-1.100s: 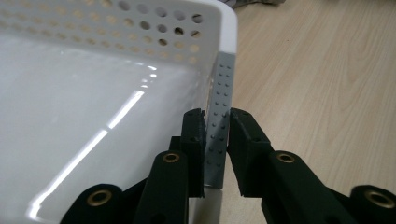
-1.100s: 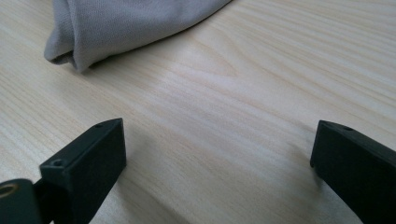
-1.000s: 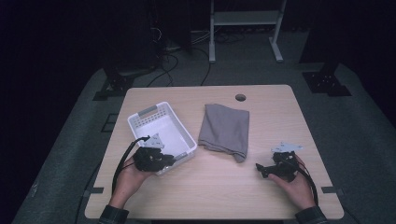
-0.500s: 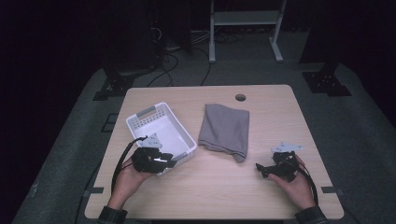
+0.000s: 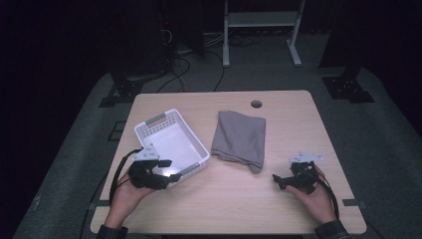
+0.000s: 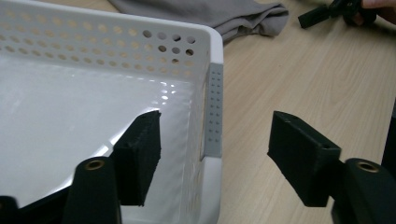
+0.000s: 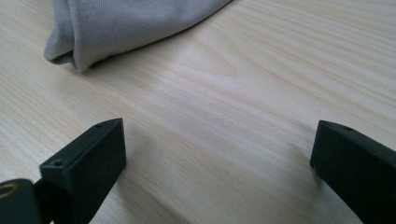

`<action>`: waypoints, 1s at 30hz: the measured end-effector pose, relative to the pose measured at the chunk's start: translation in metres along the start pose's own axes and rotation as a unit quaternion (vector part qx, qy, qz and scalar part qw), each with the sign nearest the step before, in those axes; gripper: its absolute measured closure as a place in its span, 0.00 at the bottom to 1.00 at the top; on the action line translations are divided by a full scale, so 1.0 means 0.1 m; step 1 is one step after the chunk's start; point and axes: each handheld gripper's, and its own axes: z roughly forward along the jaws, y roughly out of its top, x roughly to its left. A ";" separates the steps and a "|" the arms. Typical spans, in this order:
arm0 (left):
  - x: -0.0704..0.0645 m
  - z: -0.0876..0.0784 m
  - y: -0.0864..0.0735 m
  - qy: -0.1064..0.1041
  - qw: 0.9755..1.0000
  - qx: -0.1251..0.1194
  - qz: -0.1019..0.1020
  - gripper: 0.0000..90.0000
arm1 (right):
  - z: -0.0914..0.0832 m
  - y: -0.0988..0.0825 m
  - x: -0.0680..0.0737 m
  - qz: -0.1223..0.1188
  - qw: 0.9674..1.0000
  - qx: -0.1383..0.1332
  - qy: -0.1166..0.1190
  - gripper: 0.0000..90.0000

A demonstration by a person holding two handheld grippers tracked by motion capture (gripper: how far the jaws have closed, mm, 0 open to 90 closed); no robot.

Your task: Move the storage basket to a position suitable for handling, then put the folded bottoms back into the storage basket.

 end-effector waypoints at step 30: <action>0.18 -0.23 -0.85 0.117 0.991 0.028 -0.051 0.00 | -0.02 0.01 0.01 0.003 1.000 0.002 -0.002 0.10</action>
